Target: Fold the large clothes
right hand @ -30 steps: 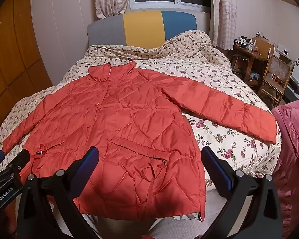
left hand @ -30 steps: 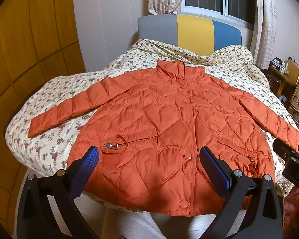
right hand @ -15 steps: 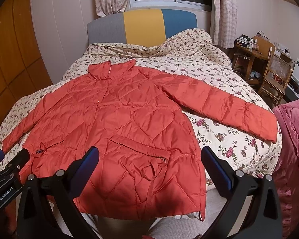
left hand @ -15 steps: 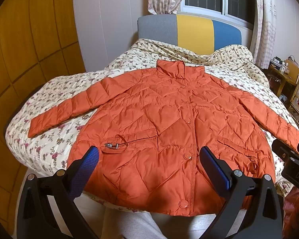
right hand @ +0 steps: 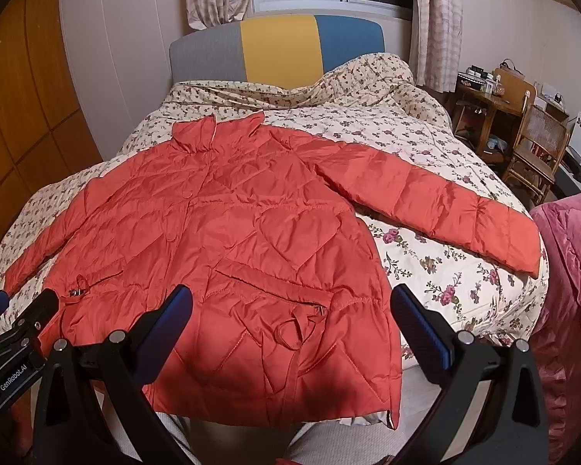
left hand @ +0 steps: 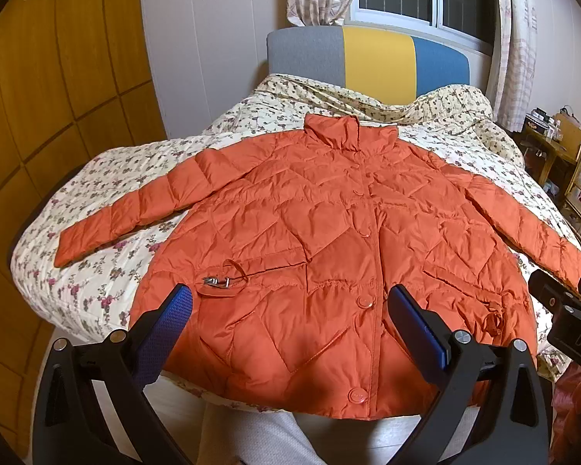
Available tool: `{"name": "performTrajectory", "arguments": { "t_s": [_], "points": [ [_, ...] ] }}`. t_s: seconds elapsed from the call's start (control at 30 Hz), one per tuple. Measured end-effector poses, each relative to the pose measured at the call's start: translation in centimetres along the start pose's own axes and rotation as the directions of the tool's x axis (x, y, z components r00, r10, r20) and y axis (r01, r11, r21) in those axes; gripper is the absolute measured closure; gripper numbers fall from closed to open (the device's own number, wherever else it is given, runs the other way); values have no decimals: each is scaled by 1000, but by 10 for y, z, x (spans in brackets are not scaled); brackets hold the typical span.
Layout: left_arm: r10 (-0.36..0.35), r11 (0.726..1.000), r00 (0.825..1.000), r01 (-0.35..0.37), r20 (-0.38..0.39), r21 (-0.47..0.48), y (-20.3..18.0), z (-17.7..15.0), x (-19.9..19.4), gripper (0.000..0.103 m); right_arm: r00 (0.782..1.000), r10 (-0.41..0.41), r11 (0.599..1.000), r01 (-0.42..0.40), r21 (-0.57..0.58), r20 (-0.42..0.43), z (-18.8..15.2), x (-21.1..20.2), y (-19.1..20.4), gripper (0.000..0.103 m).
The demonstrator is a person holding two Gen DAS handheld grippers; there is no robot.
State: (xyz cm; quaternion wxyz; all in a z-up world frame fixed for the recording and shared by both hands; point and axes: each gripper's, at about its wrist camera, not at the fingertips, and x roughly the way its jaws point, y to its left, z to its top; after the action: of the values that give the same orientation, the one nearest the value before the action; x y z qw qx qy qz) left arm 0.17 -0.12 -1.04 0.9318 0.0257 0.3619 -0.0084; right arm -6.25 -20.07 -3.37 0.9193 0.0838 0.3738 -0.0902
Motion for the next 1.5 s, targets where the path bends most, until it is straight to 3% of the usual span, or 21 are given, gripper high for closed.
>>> {"name": "performTrajectory", "arguments": {
  "t_s": [0.9,1.33,1.5],
  "points": [
    [10,1000,1000,-10,-16,14,-3,-5,5,3,1000,-11,1000,11,24,-20,0,5,-5,2],
    [2,1000,997,-1,-80,16,-3,-6,25,3,999,-21,999,22,30,-30,2,21,-14,2],
    [-69,997,983,64,-171,-32,7,-9,52,3,991,123,990,-120,77,-42,6,49,-36,2]
  ]
}}
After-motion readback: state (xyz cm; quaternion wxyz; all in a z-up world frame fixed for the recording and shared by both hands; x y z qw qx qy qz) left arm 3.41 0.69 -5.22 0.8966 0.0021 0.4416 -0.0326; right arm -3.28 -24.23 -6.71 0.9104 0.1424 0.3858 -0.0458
